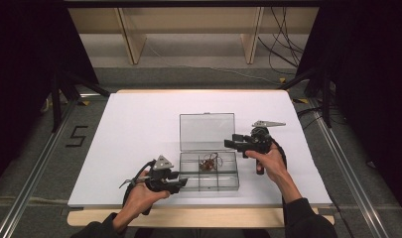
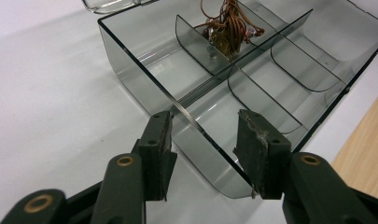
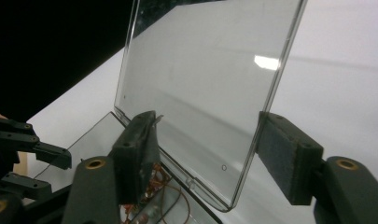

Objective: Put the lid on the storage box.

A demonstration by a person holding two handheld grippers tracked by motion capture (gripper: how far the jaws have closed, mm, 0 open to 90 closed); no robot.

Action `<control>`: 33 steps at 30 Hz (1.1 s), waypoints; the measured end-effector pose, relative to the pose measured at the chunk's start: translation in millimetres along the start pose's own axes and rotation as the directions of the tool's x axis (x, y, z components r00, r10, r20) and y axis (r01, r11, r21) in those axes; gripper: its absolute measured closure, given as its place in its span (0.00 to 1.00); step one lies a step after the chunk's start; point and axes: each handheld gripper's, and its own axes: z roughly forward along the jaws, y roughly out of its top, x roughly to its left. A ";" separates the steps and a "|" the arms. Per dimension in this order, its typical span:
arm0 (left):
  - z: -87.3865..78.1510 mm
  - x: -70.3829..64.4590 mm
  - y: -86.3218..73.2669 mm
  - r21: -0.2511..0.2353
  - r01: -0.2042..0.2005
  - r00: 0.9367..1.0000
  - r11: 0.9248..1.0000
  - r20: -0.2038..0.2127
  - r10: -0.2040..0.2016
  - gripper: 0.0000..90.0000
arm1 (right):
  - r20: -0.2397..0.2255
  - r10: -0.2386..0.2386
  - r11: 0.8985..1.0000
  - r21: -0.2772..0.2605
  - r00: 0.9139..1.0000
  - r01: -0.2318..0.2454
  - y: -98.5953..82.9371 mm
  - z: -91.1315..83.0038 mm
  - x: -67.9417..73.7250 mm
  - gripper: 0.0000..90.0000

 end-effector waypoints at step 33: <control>2.0 -0.7 -1.2 -0.017 0.009 1.000 1.000 -0.009 -0.009 0.61 | -0.006 -0.082 0.994 -0.072 0.997 0.081 10.2 -16.0 9.0 0.79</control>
